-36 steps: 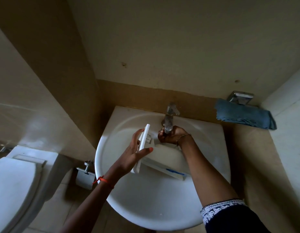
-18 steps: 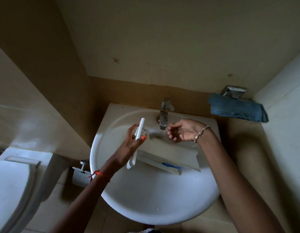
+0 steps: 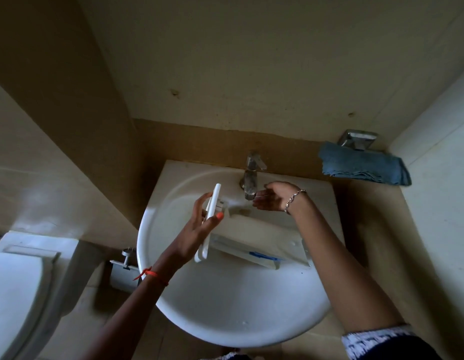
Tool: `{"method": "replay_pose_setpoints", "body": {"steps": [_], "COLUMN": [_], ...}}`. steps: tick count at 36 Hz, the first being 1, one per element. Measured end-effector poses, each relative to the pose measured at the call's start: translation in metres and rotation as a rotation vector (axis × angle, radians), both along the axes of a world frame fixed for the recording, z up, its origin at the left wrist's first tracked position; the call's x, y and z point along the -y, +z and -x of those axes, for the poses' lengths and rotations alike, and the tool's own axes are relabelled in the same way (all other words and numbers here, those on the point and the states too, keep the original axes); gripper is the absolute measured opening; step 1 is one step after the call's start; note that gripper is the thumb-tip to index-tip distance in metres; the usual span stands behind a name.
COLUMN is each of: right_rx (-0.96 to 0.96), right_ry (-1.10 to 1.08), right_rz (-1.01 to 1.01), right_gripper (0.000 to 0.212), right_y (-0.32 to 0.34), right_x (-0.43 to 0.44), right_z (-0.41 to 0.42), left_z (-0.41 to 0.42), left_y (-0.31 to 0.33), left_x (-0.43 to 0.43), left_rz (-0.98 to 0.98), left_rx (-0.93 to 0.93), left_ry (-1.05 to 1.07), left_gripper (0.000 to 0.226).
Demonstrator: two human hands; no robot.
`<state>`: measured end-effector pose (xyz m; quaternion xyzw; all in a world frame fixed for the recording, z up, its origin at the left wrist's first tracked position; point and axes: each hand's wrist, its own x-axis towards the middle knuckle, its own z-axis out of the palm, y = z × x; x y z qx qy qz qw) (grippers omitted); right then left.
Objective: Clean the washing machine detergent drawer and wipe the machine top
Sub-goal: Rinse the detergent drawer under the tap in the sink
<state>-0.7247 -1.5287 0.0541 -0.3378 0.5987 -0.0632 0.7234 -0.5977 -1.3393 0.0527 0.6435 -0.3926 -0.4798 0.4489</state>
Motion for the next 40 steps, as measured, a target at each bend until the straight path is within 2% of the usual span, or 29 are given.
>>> {"method": "replay_pose_setpoints", "body": {"steps": [2, 4, 10, 15, 18, 22, 28, 32, 36, 40], "right_rx": [0.168, 0.227, 0.266, 0.233, 0.170, 0.184, 0.215, 0.074, -0.124, -0.523], "right_ry": [-0.166, -0.233, -0.205, -0.057, 0.039, 0.185, 0.455, 0.480, 0.399, 0.460], "right_rz": [-0.172, -0.274, -0.359, -0.235, -0.185, -0.165, 0.058, 0.339, 0.590, 0.740], "right_gripper": [0.039, 0.031, 0.022, 0.018, 0.032, 0.037, 0.036, 0.035, 0.031, 0.024], "right_y": [-0.012, -0.020, -0.031, -0.029, -0.024, 0.004, 0.049, 0.057, 0.052, 0.029], "right_x": [0.005, 0.007, -0.002, -0.004, 0.000, -0.009, -0.049, -0.066, -0.066, -0.051], "right_z": [-0.009, -0.016, -0.029, -0.010, 0.006, 0.013, -0.005, -0.013, 0.001, 0.036], "left_z": [0.000, 0.000, 0.001, -0.001, 0.000, 0.001, 0.000, 0.001, 0.002, 0.001], "left_y": [0.001, 0.001, 0.000, -0.003, -0.004, -0.004, -0.002, 0.000, -0.001, -0.006], "left_x": [-0.001, -0.002, -0.004, -0.004, -0.004, -0.003, -0.003, -0.004, -0.008, -0.012], "left_rz": [0.008, 0.010, 0.013, 0.020, 0.020, 0.021, -0.002, -0.004, 0.007, -0.023], "left_rx": [0.000, 0.000, 0.001, 0.006, 0.018, 0.008, -0.010, -0.003, 0.012, 0.023], "left_ry": [0.001, 0.003, 0.006, 0.003, 0.010, 0.017, 0.028, 0.027, 0.021, 0.008], "left_gripper": [0.078, 0.077, 0.066, 0.060, 0.065, 0.075, 0.075, 0.075, 0.074, 0.098]}}
